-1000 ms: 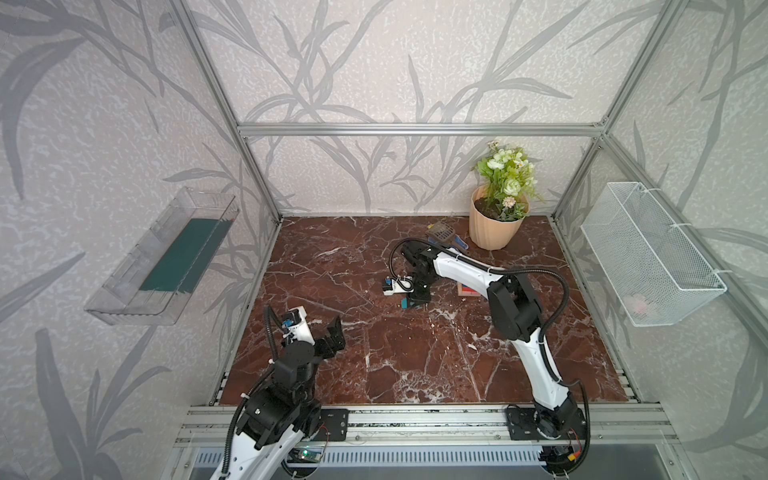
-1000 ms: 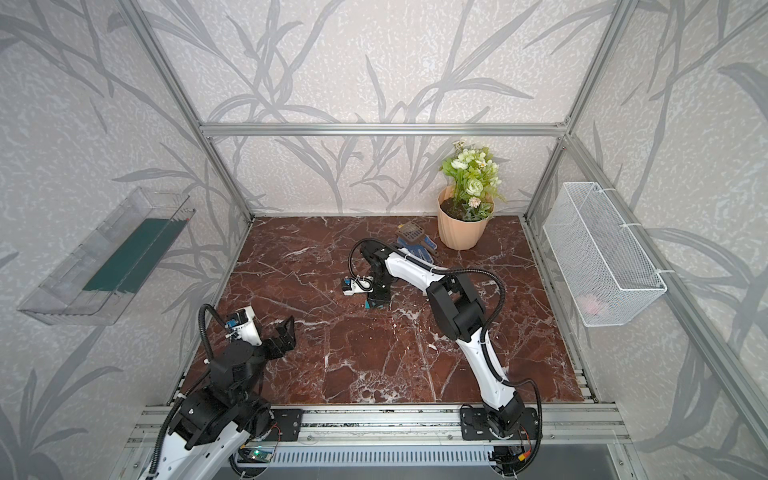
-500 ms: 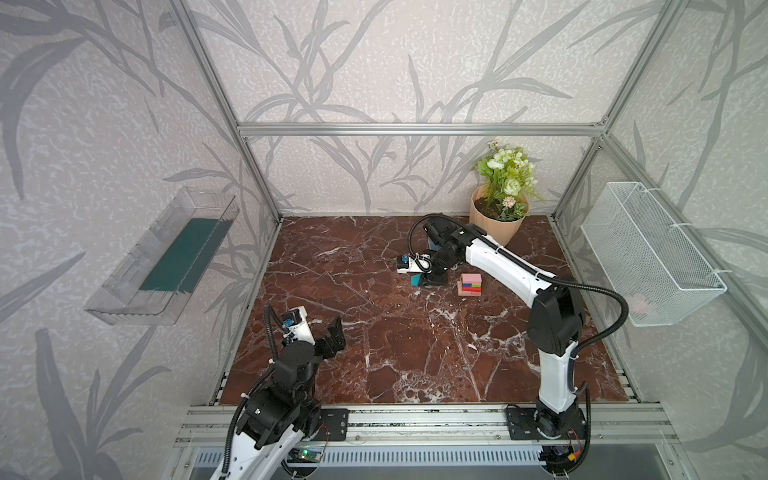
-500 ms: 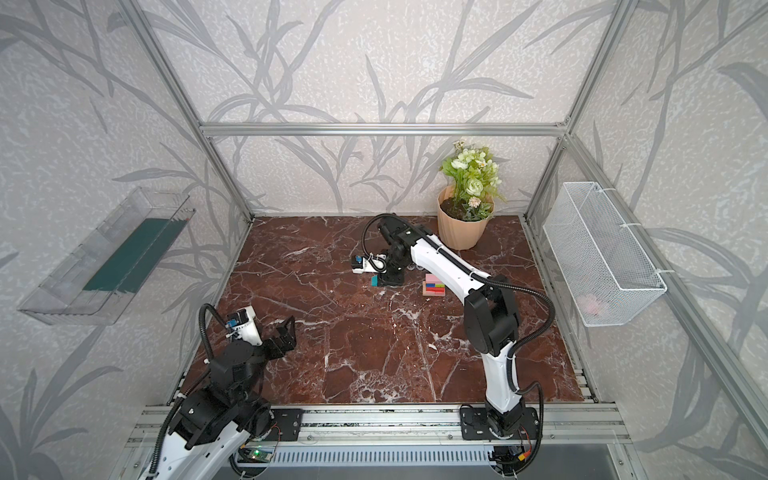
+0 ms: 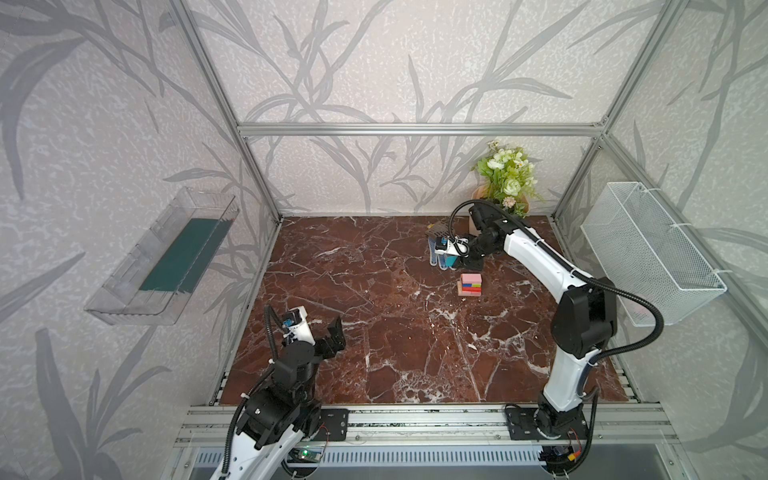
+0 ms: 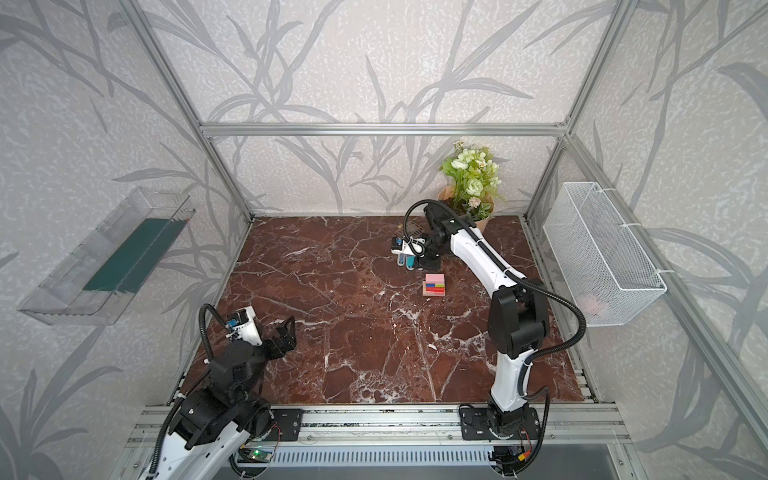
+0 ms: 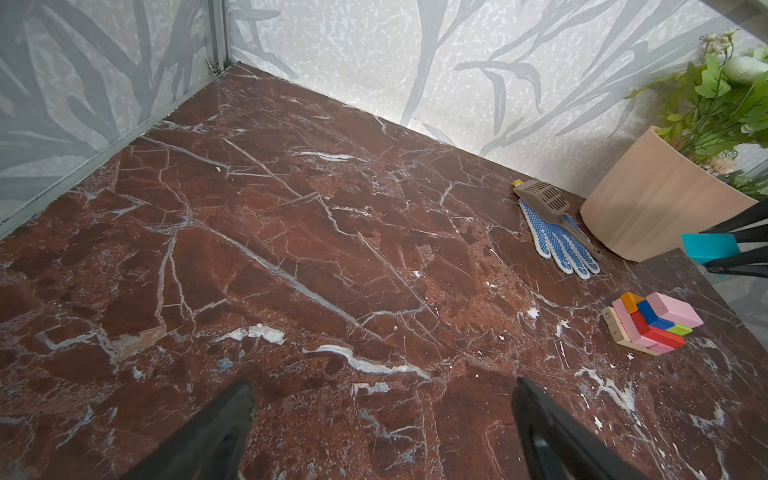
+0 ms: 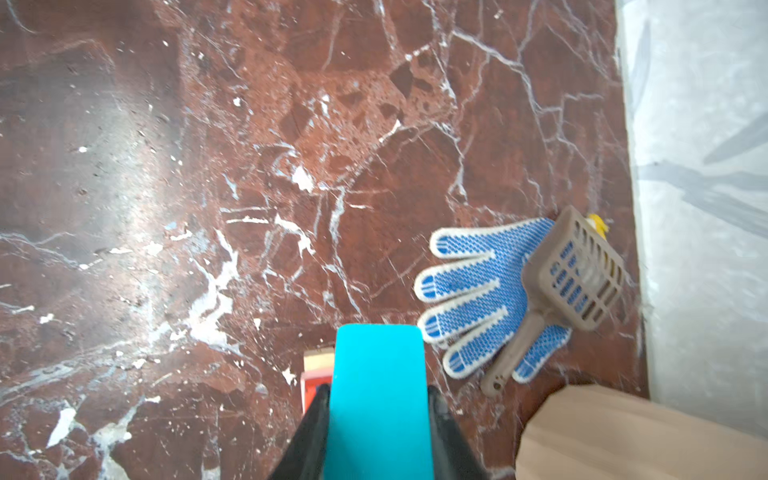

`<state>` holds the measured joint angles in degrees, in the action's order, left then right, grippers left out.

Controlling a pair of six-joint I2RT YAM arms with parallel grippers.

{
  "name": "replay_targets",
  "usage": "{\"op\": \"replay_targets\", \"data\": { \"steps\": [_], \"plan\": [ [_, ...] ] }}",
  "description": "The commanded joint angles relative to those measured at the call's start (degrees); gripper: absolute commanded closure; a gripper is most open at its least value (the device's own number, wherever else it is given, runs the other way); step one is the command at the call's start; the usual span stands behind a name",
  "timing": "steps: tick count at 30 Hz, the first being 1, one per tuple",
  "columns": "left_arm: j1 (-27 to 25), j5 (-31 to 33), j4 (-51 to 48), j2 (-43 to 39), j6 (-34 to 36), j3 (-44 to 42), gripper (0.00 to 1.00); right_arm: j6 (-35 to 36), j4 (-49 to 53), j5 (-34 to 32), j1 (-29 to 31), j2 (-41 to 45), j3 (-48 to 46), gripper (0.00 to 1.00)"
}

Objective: Build the wood block tower
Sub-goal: 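Carry the teal block with the right gripper over the stack top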

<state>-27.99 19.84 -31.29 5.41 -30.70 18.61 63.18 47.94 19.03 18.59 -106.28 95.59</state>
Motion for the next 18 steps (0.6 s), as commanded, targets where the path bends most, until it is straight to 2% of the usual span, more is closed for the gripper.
{"op": "replay_targets", "data": {
  "steps": [1, 10, 18],
  "plan": [
    [0.1, 0.4, -0.3, -0.1, -0.8, -0.5, 0.02, 1.2, -2.3, 2.3, -1.4, 2.2, -0.7, 1.0],
    [0.2, 0.4, -0.2, 0.0, -0.7, -0.4, 0.02, 2.0, 2.1, 2.9, -4.4, -2.2, 2.1, 1.0],
    [0.2, 0.5, -0.2, 0.0, -0.7, -0.5, 0.02, 8.6, 3.4, 5.1, -5.3, -0.3, -3.2, 1.0]
  ]
}}
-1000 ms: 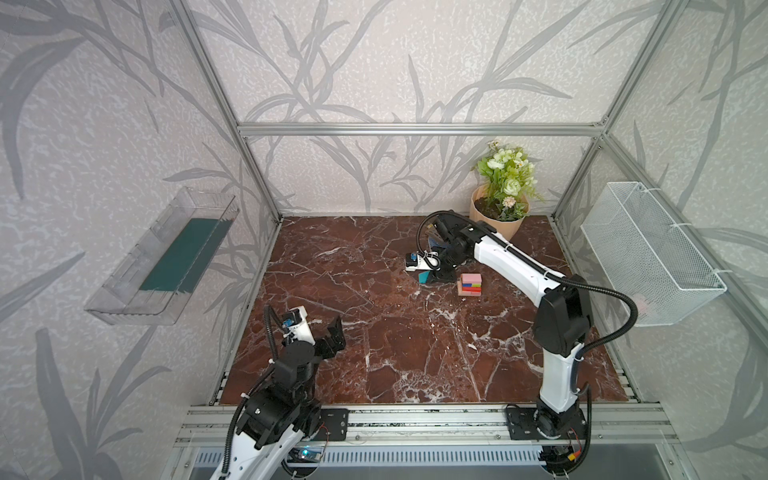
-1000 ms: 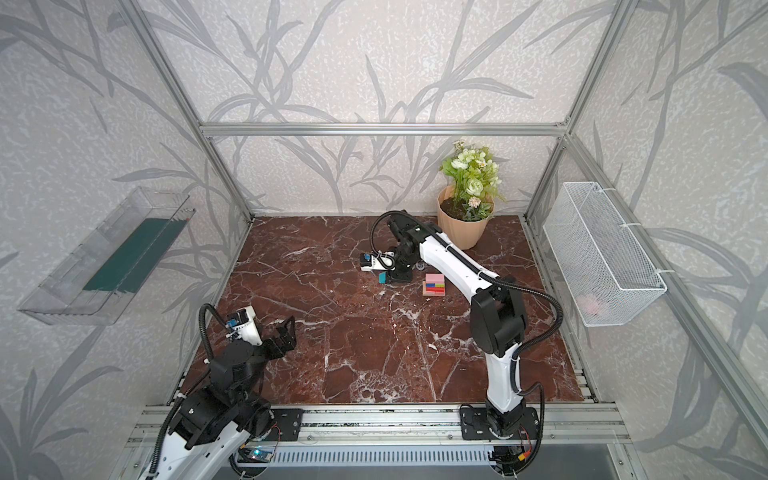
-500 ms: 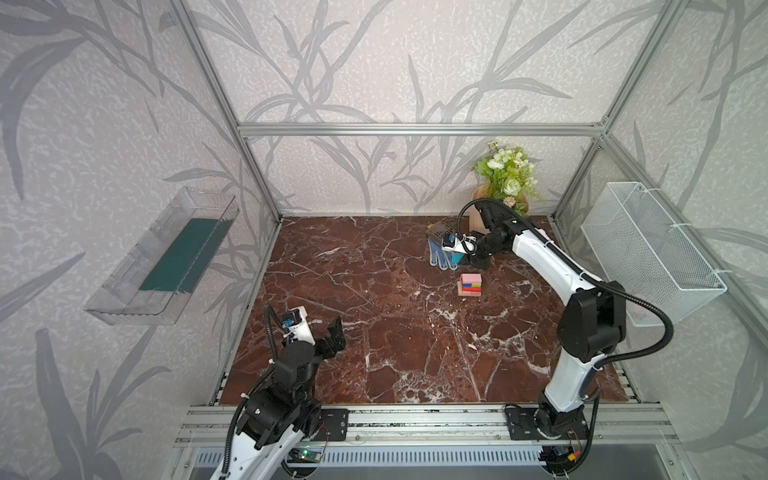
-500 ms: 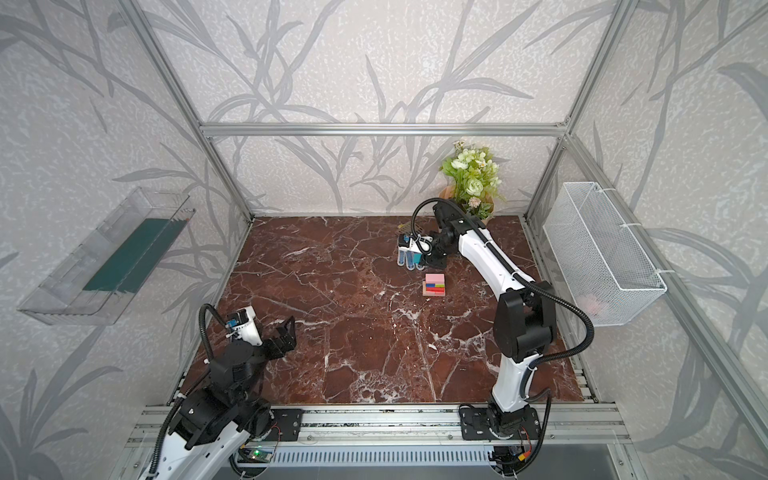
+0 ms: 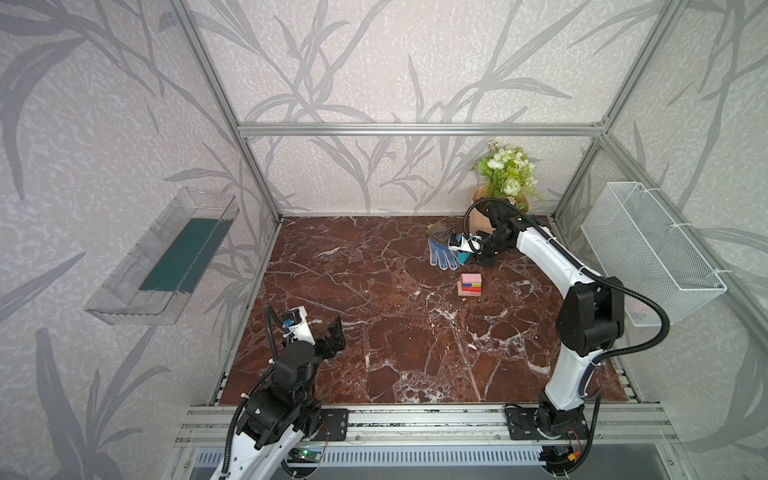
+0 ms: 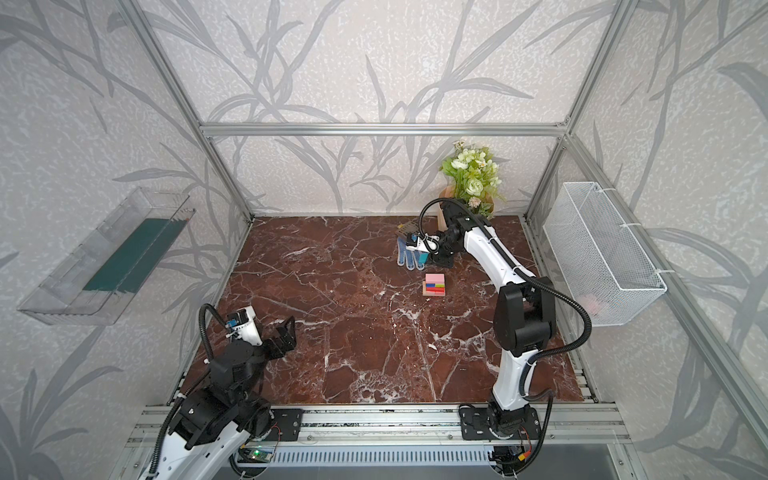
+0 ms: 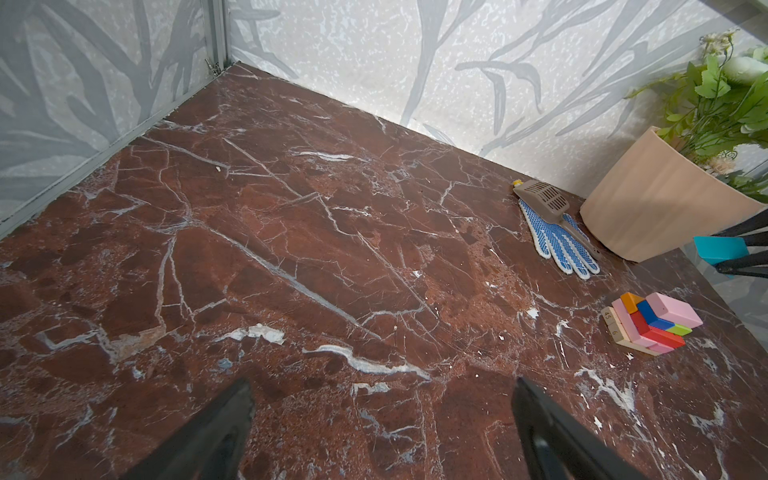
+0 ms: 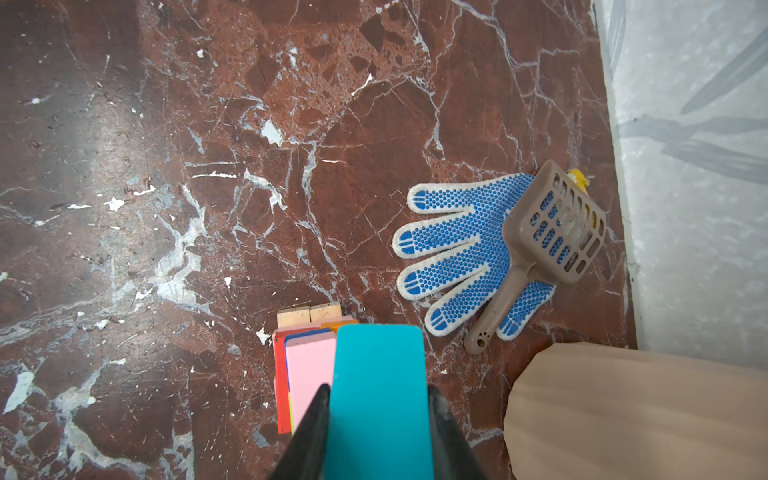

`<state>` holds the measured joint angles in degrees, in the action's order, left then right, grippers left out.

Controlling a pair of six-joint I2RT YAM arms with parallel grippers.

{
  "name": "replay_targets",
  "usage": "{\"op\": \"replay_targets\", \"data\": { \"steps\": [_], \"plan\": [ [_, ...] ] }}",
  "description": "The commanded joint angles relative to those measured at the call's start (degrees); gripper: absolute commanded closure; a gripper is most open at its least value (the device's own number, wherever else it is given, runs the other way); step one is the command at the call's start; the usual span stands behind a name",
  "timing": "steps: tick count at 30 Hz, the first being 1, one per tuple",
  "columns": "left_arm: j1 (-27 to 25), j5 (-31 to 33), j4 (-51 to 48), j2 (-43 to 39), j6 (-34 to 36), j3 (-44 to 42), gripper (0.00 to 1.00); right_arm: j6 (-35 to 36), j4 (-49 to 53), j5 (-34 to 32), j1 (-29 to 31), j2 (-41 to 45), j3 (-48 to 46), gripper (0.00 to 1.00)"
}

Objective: Build the wood block tower
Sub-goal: 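Carry the teal block with the right gripper over the stack top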

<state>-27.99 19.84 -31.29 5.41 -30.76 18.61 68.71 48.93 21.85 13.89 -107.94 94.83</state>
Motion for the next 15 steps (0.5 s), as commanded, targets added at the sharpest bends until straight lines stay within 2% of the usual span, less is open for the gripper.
{"op": "replay_targets", "data": {
  "steps": [1, 7, 15],
  "plan": [
    [0.1, 0.5, -0.2, 0.0, -0.7, -0.5, 0.02, 2.9, 1.6, 2.4, -1.1, 2.0, -3.5, 1.0],
    [0.1, 0.3, -0.2, -0.1, -0.6, -0.4, 0.02, 3.6, -2.4, 4.3, -3.3, 6.0, -10.2, 1.0],
    [0.1, 0.0, -0.2, -0.2, -0.6, -0.5, 0.02, 4.5, 0.0, 4.1, -3.4, 5.3, -9.8, 1.0]
  ]
}}
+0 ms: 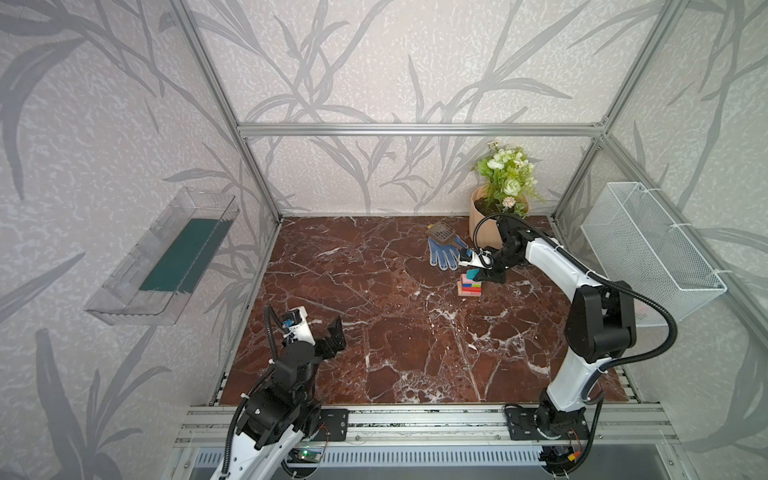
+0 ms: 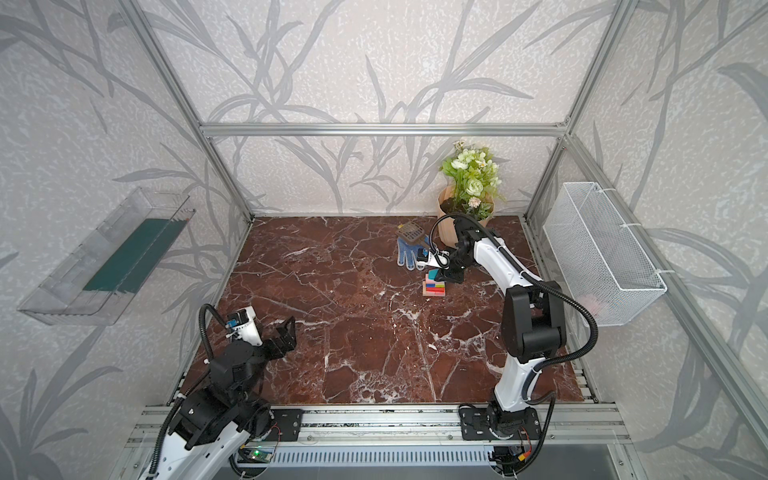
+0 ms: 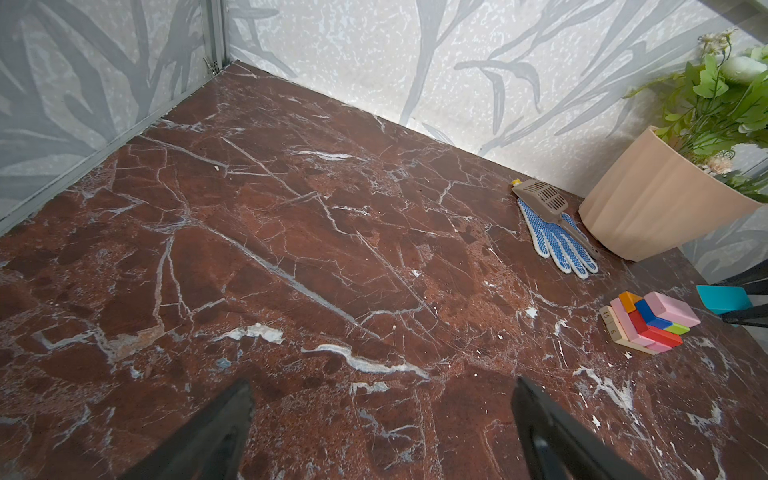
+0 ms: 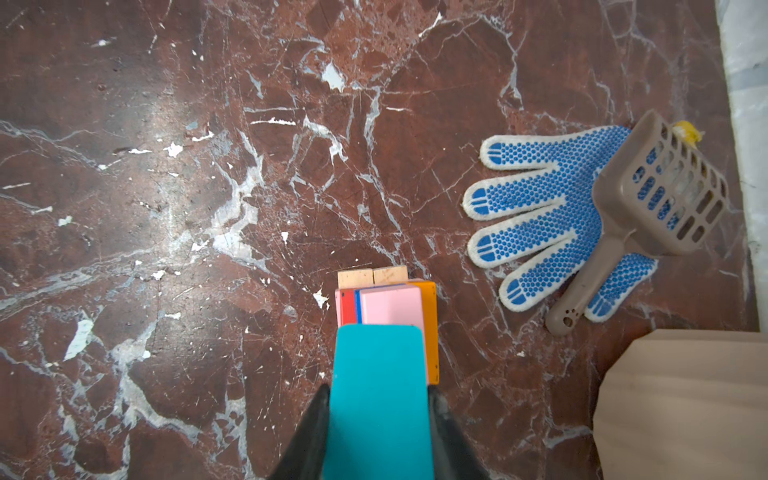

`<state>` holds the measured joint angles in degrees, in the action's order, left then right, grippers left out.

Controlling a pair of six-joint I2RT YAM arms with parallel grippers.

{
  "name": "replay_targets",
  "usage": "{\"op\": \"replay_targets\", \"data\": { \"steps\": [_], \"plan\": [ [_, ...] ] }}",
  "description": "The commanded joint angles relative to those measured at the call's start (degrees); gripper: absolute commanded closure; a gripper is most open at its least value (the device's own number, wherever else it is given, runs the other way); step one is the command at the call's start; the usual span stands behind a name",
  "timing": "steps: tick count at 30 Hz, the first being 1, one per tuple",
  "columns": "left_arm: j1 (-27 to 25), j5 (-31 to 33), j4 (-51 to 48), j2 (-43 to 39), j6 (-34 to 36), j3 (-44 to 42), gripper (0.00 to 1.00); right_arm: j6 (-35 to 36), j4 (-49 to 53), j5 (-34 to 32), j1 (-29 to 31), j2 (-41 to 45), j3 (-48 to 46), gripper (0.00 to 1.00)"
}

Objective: Build the wood block tower
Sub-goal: 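Carry the teal block with the right gripper over the stack top, then lower the teal block onto the pink block atop the stack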

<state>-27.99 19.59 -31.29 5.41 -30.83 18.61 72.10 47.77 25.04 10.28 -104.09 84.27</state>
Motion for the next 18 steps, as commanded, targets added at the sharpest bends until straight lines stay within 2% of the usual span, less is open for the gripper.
{"op": "replay_targets", "data": {
  "steps": [1, 10, 18],
  "plan": [
    [0.2, 0.2, -0.3, -0.2, -0.5, -0.5, 0.02, 1.3, 0.9, 0.6, 0.2, 1.4, 0.5, 1.0],
    [0.1, 0.2, -0.2, -0.3, -0.5, -0.5, 0.02, 1.6, 1.5, 3.3, 0.3, -0.3, 2.0, 1.0],
    [0.1, 0.2, -0.2, -0.1, -0.5, -0.5, 0.02, 4.6, 7.4, 2.7, 0.3, -4.6, 7.2, 1.0]
  ]
}}
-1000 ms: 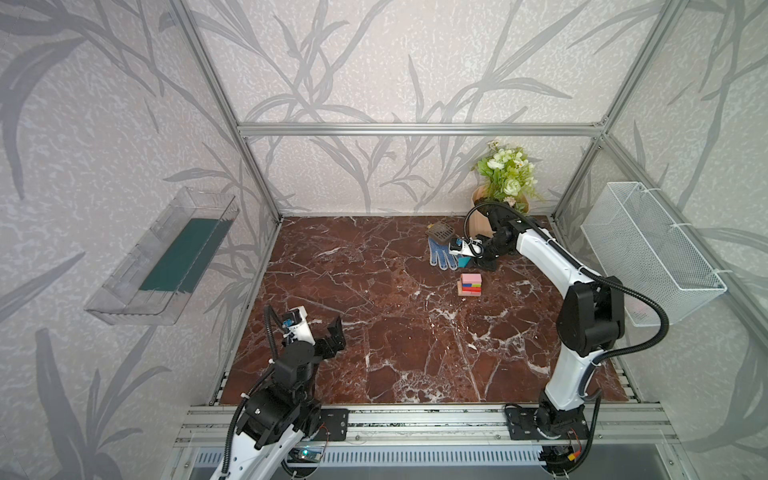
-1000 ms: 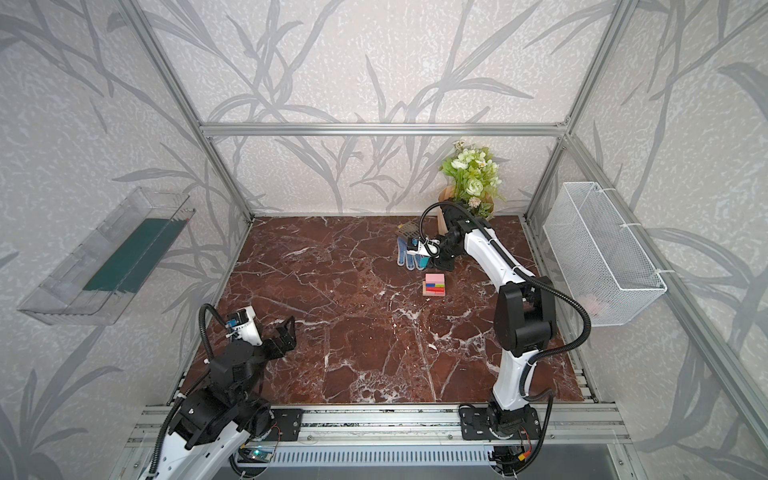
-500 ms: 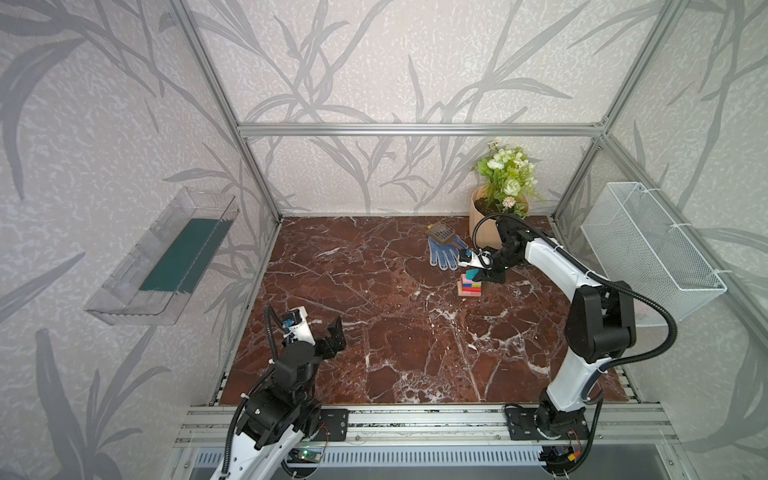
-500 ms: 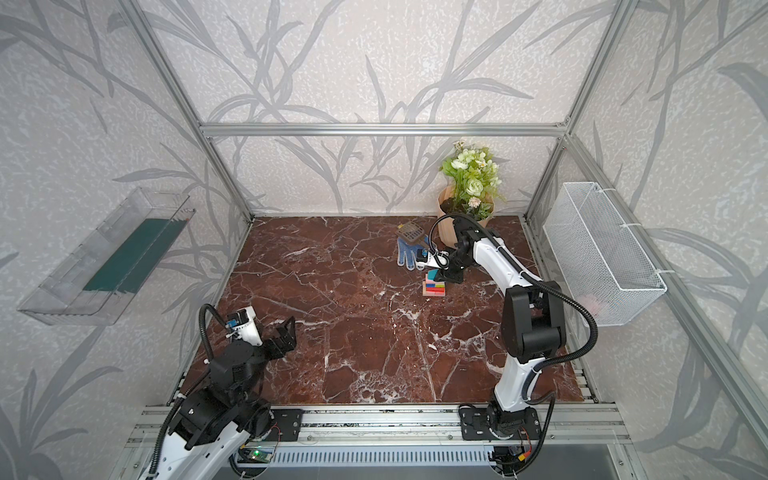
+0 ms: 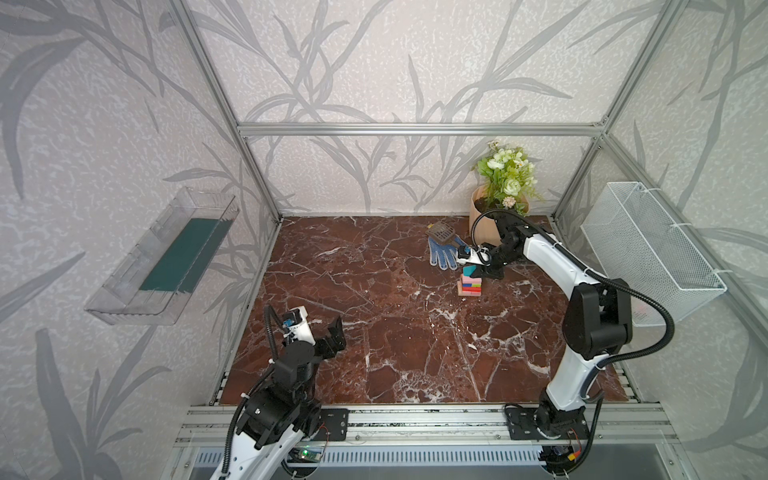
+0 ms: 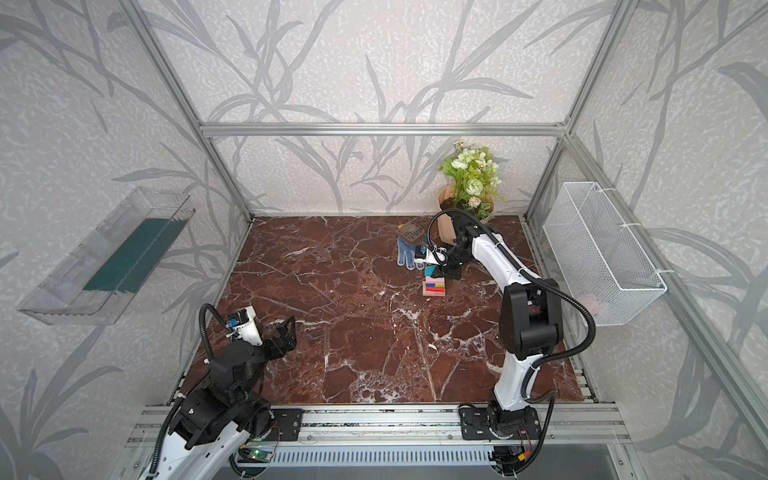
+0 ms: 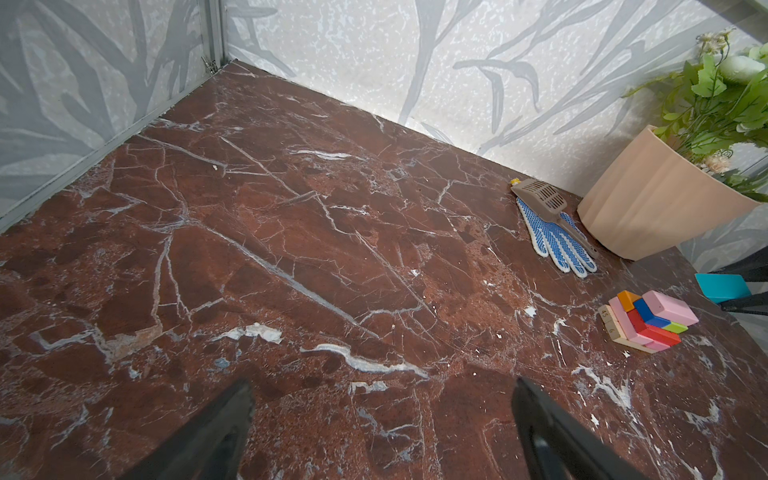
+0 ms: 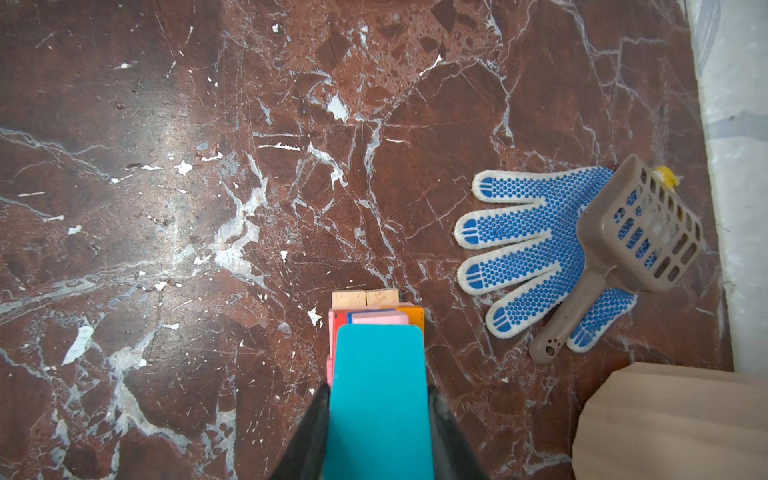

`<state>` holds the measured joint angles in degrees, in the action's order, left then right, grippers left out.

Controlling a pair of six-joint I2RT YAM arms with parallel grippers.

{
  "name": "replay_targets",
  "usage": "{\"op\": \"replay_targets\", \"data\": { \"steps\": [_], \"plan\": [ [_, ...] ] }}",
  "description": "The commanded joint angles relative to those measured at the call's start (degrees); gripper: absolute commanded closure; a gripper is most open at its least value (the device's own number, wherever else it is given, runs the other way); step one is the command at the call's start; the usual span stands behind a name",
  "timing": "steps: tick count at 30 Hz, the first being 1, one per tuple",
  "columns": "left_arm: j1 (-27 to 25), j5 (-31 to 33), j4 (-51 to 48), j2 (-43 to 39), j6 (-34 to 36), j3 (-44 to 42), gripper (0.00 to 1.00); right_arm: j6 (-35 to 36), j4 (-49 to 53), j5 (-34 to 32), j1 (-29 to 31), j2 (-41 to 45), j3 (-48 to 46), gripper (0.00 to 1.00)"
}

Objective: Build the wood block tower
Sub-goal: 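Lower the teal block onto the pink block atop the stack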

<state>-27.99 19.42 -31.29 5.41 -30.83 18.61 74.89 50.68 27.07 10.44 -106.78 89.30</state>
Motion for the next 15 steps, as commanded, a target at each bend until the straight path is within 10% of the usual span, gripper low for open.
{"op": "replay_targets", "data": {
  "steps": [1, 15],
  "plan": [
    [0.1, 0.2, -0.1, -0.1, -0.5, -0.5, 0.02, 2.0, 5.5, 0.1, 0.1, -2.8, 3.3, 1.0],
    [0.1, 0.2, 0.0, -0.2, -0.4, -0.5, 0.02, 7.4, 18.5, -4.2, 0.5, -9.7, 13.7, 1.0]
  ]
}}
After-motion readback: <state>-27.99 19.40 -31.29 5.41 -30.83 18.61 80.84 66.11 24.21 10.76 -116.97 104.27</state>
